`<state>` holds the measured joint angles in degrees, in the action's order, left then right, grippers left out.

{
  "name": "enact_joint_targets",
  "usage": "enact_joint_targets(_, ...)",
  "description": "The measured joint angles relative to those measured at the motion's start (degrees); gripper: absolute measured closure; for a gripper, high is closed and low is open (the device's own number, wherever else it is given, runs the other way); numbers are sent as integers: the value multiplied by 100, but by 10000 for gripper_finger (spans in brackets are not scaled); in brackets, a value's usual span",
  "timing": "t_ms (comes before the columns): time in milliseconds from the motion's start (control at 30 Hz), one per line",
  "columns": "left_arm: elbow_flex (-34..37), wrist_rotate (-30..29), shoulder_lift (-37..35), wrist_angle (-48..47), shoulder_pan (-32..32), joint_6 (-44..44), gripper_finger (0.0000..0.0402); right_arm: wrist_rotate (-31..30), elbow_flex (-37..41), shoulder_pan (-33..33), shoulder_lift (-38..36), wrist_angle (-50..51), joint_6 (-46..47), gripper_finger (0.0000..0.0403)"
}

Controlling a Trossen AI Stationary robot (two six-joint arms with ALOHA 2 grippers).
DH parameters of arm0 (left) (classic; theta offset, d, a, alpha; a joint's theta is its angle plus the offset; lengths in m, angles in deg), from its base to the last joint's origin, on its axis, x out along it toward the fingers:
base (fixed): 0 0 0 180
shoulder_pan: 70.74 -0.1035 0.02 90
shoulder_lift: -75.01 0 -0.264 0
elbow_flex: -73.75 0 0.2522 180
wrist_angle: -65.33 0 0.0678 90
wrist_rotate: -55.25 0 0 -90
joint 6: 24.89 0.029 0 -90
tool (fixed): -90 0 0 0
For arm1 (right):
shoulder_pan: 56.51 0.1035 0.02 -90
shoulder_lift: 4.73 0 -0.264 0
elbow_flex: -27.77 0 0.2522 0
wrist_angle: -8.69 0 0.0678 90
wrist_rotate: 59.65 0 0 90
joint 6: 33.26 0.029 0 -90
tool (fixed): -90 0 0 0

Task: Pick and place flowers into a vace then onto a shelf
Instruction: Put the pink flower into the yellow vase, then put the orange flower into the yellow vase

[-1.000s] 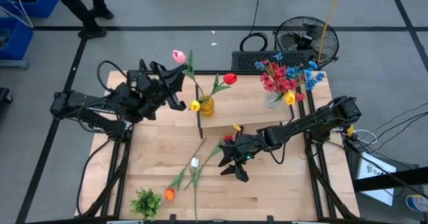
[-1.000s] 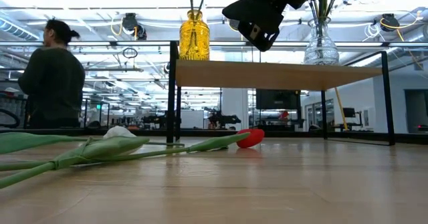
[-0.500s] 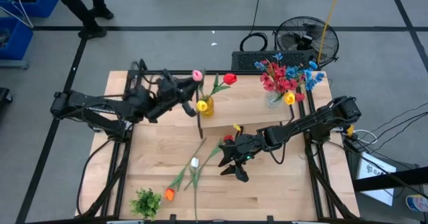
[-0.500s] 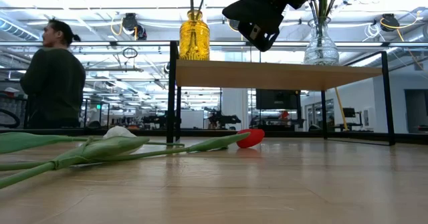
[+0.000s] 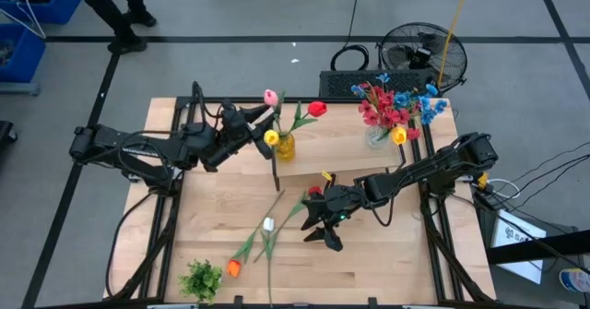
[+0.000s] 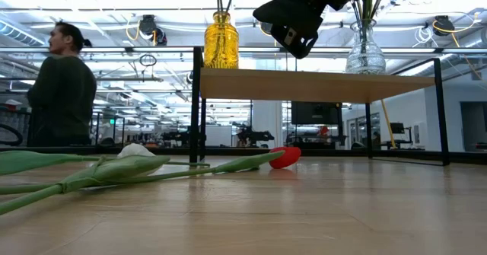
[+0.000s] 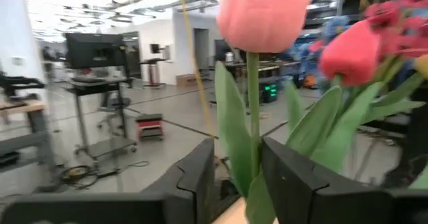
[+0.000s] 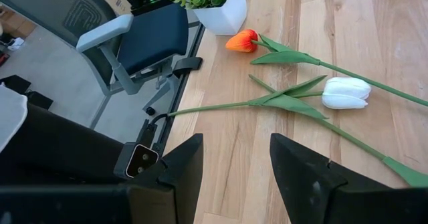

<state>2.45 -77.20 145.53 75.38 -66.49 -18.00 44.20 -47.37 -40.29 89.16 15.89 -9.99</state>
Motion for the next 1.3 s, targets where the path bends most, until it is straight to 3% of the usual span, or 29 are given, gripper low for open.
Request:
enact_joint_targets(267, 0, -564, -316, -7, 107, 704, 210, 0, 0, 0, 0, 30, -1, 238)
enact_joint_targets(500, 0, -1779, -1006, -630, 502, 1292, 180, 2, 2, -15, 0, 85, -14, 238)
enact_joint_targets(633, 0, -2391, -1432, -1529, 852, 1061, 179, 2, 2, -15, 0, 85, -18, 238)
enact_joint_targets(767, 0, -2502, -1754, -2524, 1188, 153, 179, 2, 2, -25, 0, 85, -20, 238)
enact_joint_targets(933, -1, -1551, -1901, -3844, 1523, -1802, 179, 4, 2, -76, 0, 83, -40, 238)
enact_joint_targets(1200, -2, 1518, -1312, -6476, 1617, -5455, 179, 2, 2, -90, 0, 79, -15, 238)
enact_joint_targets(1300, -2, 2536, -776, -6995, 1633, -6216, 179, -4, 2, -90, 0, 74, -8, 238)
